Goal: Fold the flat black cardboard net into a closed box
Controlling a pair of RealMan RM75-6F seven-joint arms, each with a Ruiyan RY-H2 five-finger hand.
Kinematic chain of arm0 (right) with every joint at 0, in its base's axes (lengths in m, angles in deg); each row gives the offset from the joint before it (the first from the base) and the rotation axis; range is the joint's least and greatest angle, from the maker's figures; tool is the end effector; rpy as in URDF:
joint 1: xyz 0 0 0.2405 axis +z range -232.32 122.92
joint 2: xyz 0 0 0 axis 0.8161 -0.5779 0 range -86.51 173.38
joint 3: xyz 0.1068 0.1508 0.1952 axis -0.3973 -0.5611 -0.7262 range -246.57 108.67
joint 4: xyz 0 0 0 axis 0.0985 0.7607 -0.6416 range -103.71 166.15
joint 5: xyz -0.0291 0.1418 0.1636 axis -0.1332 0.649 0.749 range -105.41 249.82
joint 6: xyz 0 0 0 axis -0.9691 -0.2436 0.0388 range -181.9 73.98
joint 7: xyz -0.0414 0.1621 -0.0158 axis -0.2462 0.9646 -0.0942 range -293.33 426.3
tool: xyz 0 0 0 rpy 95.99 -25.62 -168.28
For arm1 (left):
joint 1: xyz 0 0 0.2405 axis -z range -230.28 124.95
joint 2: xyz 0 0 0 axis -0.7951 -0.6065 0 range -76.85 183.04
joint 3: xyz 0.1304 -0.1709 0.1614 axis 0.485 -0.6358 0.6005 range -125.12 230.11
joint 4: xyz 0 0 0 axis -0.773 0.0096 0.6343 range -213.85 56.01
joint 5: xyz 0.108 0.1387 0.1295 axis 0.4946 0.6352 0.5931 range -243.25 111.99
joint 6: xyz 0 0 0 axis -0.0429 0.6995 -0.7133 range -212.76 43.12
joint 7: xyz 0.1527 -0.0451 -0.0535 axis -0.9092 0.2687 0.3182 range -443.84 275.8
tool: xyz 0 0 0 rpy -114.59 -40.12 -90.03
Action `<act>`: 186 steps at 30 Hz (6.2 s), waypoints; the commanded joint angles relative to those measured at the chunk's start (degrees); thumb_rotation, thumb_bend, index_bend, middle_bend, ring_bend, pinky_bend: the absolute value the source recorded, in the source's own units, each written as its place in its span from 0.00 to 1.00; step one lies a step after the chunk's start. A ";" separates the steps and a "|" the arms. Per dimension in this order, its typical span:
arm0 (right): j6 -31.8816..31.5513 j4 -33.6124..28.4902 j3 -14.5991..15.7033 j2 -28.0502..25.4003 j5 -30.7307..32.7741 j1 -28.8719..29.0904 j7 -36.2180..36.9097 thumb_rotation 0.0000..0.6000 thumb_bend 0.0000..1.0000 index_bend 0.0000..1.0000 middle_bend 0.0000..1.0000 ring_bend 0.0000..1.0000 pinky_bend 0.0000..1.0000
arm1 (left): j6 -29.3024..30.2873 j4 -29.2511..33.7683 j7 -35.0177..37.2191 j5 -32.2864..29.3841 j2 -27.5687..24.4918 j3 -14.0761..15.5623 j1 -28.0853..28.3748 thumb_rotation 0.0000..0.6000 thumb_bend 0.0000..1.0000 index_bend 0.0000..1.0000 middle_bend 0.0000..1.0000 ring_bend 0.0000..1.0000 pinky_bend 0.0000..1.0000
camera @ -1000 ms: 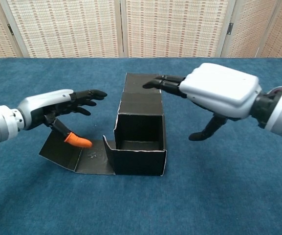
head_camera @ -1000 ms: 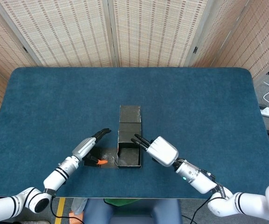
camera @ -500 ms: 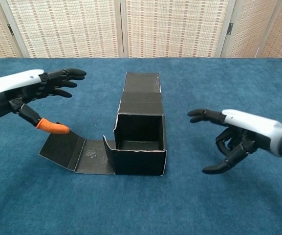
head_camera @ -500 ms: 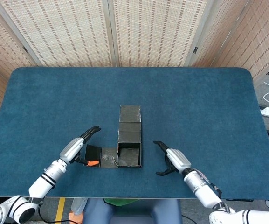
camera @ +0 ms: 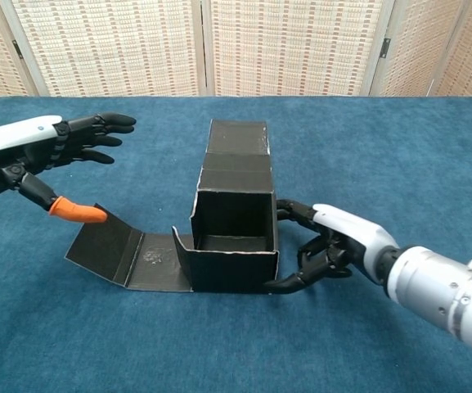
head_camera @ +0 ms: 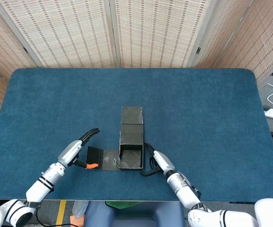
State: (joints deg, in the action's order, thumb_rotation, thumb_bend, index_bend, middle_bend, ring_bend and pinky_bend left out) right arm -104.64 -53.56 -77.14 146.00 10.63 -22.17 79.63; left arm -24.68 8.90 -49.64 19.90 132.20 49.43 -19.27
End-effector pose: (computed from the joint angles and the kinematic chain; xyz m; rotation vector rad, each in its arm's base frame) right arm -0.1563 -0.2876 -0.1291 1.4985 -1.9634 1.1446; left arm -0.1966 0.3227 0.0078 -1.6883 -1.6200 -1.3645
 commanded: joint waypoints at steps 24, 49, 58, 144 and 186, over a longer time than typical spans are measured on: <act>0.34 8.75 -18.21 11.00 2.67 5.93 5.78 1.00 0.21 0.44 0.61 0.85 1.00 | 11.67 -7.05 8.91 15.87 -1.29 5.00 -1.12 1.00 0.24 0.60 0.59 0.83 0.92; 10.39 -12.16 -17.77 -8.40 3.05 -1.50 19.86 1.00 0.20 0.44 0.60 0.85 1.00 | 11.47 -13.62 0.13 10.38 3.68 1.33 2.95 1.00 0.29 0.35 0.33 0.83 0.93; 9.83 -9.91 -14.24 -7.82 -2.71 -2.16 23.04 1.00 0.20 0.44 0.60 0.85 1.00 | 16.72 -13.09 -6.31 11.97 4.23 0.32 1.95 1.00 0.40 0.36 0.35 0.83 0.93; 0.97 18.23 -0.82 9.23 -15.89 2.06 19.22 1.00 0.21 0.44 0.59 0.84 1.00 | 12.23 -49.77 -18.87 22.04 26.30 13.79 15.46 1.00 0.36 0.74 0.73 0.81 0.92; 0.06 24.07 -6.15 14.01 -12.09 5.17 12.87 1.00 0.13 0.01 0.17 0.75 1.00 | 20.33 -29.98 -7.81 13.16 11.73 7.71 9.44 1.00 0.35 0.09 0.20 0.77 0.93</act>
State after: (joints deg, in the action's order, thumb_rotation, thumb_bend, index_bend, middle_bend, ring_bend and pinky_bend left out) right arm -104.08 -29.60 -83.76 159.97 -1.00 -16.81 92.81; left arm -3.00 -23.82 -60.45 34.81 145.64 57.65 -9.10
